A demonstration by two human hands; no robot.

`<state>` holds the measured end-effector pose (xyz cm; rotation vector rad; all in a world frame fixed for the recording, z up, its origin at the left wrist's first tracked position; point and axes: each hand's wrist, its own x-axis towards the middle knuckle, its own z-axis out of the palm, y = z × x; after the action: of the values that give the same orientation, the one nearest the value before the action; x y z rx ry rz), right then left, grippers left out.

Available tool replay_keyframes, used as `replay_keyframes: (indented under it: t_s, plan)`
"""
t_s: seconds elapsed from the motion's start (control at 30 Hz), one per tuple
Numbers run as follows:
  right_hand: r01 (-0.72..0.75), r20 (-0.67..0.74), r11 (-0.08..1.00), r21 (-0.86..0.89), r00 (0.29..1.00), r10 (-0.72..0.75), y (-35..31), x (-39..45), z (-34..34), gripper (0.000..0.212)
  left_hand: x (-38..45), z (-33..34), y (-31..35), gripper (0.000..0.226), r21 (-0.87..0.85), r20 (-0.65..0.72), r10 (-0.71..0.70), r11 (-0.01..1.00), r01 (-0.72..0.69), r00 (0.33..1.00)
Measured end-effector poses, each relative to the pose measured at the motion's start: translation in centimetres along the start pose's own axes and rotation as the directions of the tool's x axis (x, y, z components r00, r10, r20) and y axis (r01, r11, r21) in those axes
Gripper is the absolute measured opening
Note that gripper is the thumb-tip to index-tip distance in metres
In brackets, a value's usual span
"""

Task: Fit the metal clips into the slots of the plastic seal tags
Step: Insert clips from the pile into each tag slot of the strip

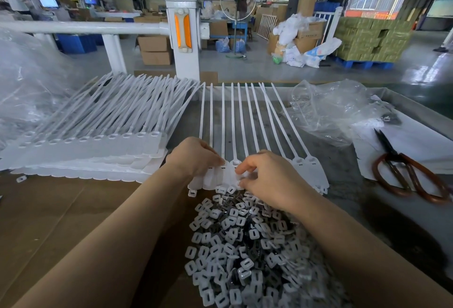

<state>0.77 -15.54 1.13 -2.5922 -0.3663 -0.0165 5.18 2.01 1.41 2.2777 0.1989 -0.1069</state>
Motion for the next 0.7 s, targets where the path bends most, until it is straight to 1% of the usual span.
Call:
replay_keyframes:
  t_s: [0.27,0.37,0.57,0.7]
  plan:
    - [-0.003,0.004,1.000,-0.010,1.000,0.003,-0.1,0.1,0.0,0.020,-0.4,0.7,0.5,0.013,-0.043,-0.012,-0.058,0.997,0.057,0.998]
    - [0.001,0.017,1.000,0.005,1.000,-0.001,-0.2,0.0,-0.2,0.018,-0.4,0.7,0.4,0.012,-0.053,-0.008,-0.045,0.998,0.045,0.999]
    - [0.041,0.104,0.994,0.098,0.993,-0.051,-0.7,-0.4,-0.9,0.008,-0.3,-0.2,-0.1,0.012,-0.071,0.013,0.015,0.997,-0.014,1.000]
    - [0.083,0.108,0.989,0.124,0.989,-0.097,-0.9,-0.5,-1.0,0.007,-0.7,-0.9,0.0,0.015,-0.074,0.035,0.029,0.997,-0.026,0.999]
